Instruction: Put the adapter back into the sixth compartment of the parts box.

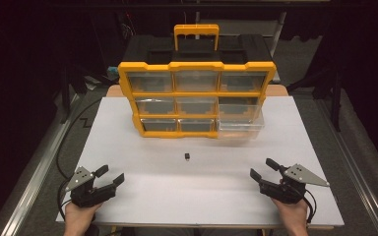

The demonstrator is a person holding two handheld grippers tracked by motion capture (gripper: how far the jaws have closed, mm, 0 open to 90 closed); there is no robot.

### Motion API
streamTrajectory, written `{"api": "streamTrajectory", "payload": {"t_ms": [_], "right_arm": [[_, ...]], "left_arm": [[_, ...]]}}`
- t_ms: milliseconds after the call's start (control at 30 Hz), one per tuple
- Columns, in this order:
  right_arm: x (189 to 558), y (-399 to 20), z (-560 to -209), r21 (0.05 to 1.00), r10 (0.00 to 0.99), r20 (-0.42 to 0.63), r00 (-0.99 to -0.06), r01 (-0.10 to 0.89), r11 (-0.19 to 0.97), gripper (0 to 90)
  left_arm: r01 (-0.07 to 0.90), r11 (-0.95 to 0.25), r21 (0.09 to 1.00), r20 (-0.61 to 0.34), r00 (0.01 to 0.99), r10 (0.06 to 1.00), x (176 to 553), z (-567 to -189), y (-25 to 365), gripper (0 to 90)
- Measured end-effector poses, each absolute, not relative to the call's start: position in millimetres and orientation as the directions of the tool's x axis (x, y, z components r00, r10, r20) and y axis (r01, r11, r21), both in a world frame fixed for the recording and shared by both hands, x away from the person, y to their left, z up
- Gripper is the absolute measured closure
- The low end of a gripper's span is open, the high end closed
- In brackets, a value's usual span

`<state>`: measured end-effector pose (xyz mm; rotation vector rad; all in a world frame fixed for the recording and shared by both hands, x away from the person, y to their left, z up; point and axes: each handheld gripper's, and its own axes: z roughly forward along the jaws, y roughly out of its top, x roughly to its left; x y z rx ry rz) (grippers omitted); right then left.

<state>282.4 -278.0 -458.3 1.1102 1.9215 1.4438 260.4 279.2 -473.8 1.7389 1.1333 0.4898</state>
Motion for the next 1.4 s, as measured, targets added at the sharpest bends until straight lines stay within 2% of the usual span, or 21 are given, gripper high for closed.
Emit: {"api": "streamTrajectory", "payload": {"t_ms": [667,1000,1267,1400], "right_arm": [[302,-234,-453,0.941,0.783,0.055,-0.62,0.293,0.166,27.2],[314,-209,-452,0.924,0.755,0.09,-0.649,0.337,0.179,25.6],[321,-193,-452,0.924,0.739,0.089,-0.668,0.332,0.189,23.5],[324,-187,-451,0.907,0.736,0.105,-0.668,0.368,0.205,23.9]], "left_arm": [[0.47,-0.097,0.877,-0.167,0.489,0.856,260,-474,280,27.9],[0.468,-0.094,0.879,-0.169,0.491,0.855,259,-474,280,28.4],[0.467,-0.094,0.879,-0.17,0.492,0.854,259,-474,280,28.4],[0.466,-0.094,0.88,-0.17,0.492,0.854,259,-474,280,28.4]]}}
